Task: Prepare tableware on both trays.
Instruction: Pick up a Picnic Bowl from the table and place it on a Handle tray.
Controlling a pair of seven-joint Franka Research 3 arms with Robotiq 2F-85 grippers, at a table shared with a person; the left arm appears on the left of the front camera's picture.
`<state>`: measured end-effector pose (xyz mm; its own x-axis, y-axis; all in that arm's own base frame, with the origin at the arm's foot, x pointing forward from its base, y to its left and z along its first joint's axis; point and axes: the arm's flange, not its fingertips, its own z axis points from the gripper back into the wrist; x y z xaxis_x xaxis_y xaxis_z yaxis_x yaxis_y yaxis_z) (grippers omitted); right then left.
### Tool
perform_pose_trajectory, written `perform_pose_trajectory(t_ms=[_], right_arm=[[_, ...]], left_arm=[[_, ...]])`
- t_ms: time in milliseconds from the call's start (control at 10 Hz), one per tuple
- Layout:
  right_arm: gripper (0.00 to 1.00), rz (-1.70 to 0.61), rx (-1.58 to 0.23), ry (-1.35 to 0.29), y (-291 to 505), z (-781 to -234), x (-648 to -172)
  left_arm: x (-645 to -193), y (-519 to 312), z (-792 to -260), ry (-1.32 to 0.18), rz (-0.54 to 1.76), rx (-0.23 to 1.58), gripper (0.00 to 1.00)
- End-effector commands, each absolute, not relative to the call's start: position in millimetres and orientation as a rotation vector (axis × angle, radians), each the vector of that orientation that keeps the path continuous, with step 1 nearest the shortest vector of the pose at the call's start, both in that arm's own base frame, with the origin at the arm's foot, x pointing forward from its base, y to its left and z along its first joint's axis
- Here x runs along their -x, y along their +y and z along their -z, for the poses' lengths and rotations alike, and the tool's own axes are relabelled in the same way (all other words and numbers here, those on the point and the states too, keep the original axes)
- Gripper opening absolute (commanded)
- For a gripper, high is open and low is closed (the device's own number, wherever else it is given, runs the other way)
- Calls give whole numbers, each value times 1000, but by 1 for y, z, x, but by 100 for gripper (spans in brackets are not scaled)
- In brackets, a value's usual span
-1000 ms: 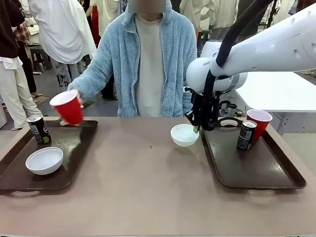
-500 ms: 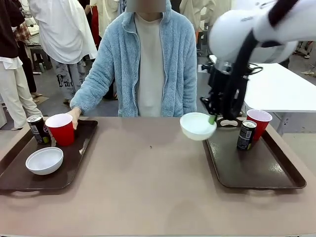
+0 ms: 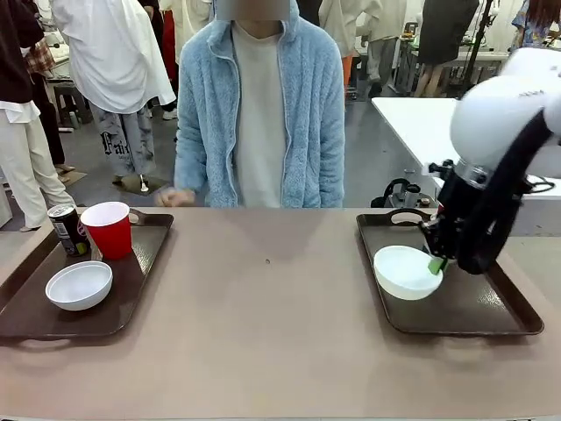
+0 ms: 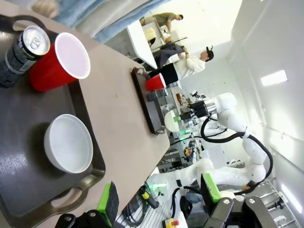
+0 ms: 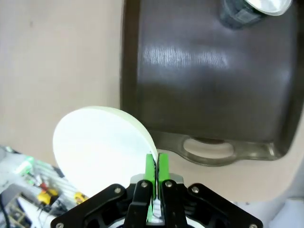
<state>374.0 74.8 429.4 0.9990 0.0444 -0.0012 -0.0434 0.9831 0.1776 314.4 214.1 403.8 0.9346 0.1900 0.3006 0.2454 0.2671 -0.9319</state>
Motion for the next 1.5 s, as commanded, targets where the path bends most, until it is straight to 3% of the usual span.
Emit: perform_pose_trajectory(t_ms=[0, 700, 800, 900, 1000, 1100, 1400], right_arm=[[0, 21, -227, -54, 58, -416, -362], [0, 92, -82, -6, 56, -348, -416], [13, 87, -78, -10, 59, -346, -420], [63, 82, -72, -14, 58, -350, -419], [72, 86, -71, -20, 57, -356, -418], [100, 94, -61, -24, 55, -362, -416], [98, 70, -84, -49, 50, -398, -405]], left_arm=[[-314, 215, -407, -404, 38, 1323, 92], [-314, 215, -407, -404, 38, 1323, 92], [-314, 215, -407, -404, 38, 1323, 92], [-314, 215, -407, -404, 38, 1323, 92], [-314, 215, -407, -404, 38, 1323, 92], [-314, 215, -407, -404, 38, 1323, 92], [-314, 215, -407, -404, 38, 1323, 92]])
